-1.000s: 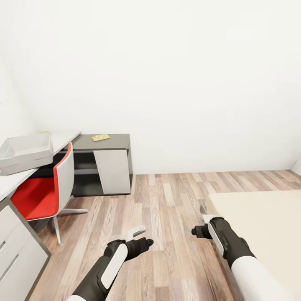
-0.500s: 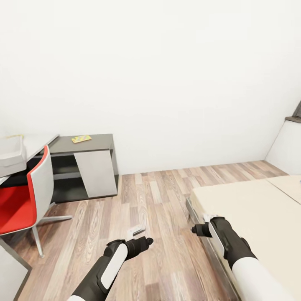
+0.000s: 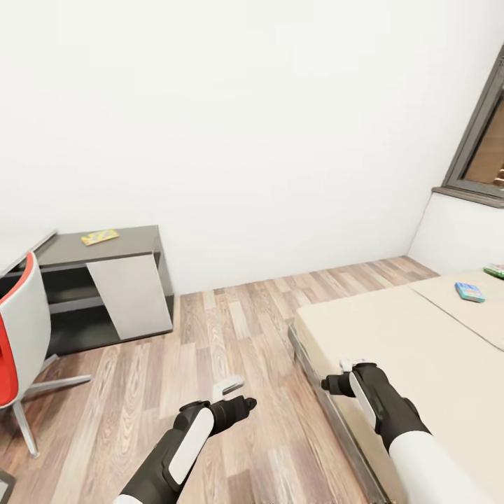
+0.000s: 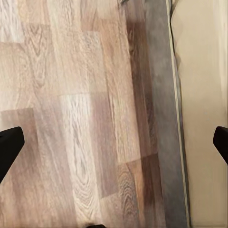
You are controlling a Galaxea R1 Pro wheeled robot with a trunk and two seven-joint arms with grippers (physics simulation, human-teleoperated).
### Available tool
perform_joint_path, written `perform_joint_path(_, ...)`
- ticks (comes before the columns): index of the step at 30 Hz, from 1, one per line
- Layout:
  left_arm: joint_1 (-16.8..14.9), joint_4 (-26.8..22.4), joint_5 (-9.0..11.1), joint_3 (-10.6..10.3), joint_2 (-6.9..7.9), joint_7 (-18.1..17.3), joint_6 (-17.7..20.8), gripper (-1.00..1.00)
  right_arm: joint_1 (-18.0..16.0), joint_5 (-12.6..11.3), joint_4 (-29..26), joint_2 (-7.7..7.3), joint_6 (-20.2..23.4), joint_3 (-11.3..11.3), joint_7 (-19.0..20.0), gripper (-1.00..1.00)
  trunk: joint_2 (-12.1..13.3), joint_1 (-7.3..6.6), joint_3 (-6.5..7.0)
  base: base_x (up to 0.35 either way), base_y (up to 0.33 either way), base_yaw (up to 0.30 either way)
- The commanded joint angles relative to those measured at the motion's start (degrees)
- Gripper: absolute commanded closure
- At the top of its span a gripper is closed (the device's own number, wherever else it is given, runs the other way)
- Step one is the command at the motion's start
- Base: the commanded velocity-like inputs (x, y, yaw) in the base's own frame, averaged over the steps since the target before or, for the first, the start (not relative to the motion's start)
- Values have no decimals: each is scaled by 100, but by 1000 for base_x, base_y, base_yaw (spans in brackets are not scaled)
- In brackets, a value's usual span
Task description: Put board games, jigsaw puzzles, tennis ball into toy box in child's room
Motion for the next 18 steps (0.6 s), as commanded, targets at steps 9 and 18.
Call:
perform_joint_path(9,3,-10,61,-11,2,55,8,-100,-1,-6,-16,-3,25,-11,12,-100,-3,0,-42,0,0,-256)
perform_joint_path(18,6,-10,61,-11,2,55,7,-100,0,-6,-29,-6,25,-15,12,-100,-3,0,-78,0,0,-256)
